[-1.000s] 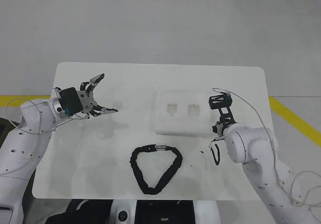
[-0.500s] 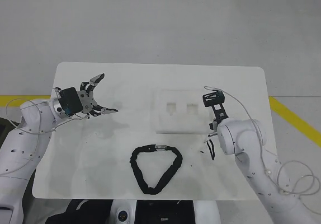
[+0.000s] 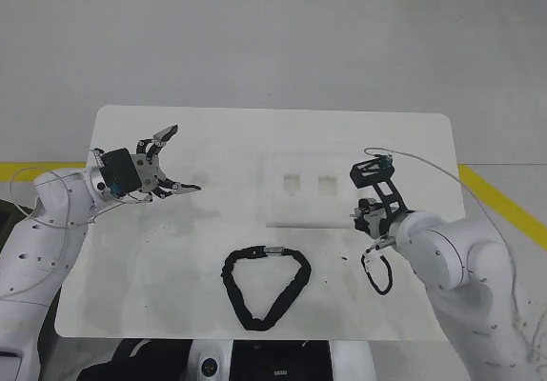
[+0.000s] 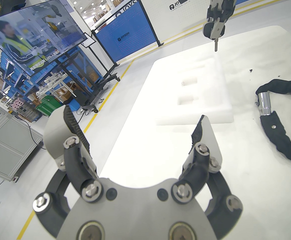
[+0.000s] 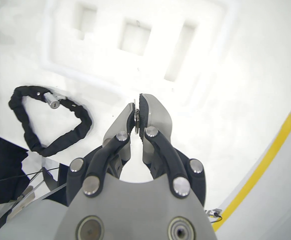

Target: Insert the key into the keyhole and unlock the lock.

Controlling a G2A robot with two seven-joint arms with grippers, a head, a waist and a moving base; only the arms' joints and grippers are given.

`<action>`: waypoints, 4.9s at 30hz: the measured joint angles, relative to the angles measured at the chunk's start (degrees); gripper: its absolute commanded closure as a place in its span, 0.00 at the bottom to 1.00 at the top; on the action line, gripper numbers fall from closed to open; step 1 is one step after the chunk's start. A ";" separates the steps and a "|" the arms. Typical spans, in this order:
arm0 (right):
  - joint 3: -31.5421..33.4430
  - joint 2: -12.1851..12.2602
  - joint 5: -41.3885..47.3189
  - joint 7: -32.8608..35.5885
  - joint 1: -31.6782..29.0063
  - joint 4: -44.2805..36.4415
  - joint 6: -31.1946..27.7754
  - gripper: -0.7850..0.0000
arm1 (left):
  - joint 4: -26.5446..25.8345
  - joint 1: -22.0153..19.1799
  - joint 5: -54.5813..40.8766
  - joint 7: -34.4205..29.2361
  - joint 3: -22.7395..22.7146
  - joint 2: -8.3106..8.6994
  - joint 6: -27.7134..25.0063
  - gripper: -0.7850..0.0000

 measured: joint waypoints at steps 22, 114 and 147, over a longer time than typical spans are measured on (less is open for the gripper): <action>12.32 1.55 16.03 -6.75 -10.50 -2.97 -12.22 1.00 | 0.00 0.00 0.00 0.00 0.00 0.00 0.00 0.00; 12.32 1.55 16.03 -6.75 -10.50 -2.97 -12.22 1.00 | -20.41 -0.57 -17.57 -52.05 29.33 -0.24 -15.24 0.00; 12.32 1.55 16.03 -6.75 -10.50 -2.97 -12.22 1.00 | -17.13 -4.99 -21.88 -58.96 33.57 -1.60 -14.89 0.53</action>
